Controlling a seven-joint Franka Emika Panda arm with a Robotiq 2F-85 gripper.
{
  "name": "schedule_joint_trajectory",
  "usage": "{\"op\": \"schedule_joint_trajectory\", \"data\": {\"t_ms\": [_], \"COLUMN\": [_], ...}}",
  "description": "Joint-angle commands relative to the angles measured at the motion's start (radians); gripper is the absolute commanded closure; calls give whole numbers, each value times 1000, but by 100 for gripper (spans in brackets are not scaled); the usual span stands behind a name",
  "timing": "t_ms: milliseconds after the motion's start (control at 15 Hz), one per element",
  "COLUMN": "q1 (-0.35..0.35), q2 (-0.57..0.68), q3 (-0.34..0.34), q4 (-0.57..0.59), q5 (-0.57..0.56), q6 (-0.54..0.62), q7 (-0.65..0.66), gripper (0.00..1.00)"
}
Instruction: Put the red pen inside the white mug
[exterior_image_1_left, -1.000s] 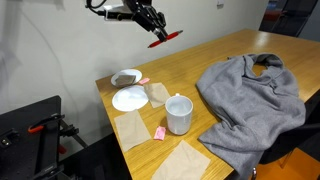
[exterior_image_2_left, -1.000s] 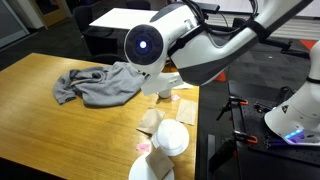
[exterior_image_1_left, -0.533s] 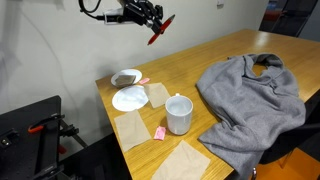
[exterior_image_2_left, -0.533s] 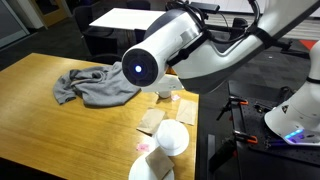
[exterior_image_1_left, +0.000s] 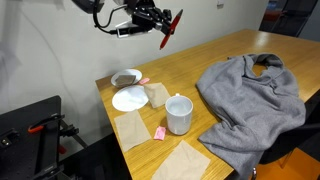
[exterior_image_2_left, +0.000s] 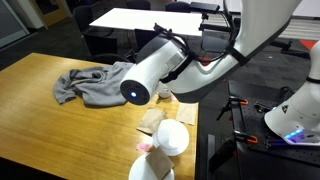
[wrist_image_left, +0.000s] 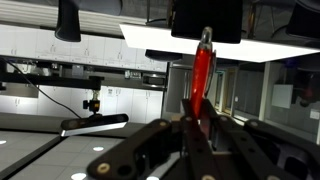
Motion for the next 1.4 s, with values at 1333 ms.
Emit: {"op": "schedule_joint_trajectory", "data": {"t_ms": [1333], "q1": [-137], "q2": [105], "q3": [30], "q4": [-89], "q5": [-195], "q6": [-33], "q7": [26], "gripper": [87]}}
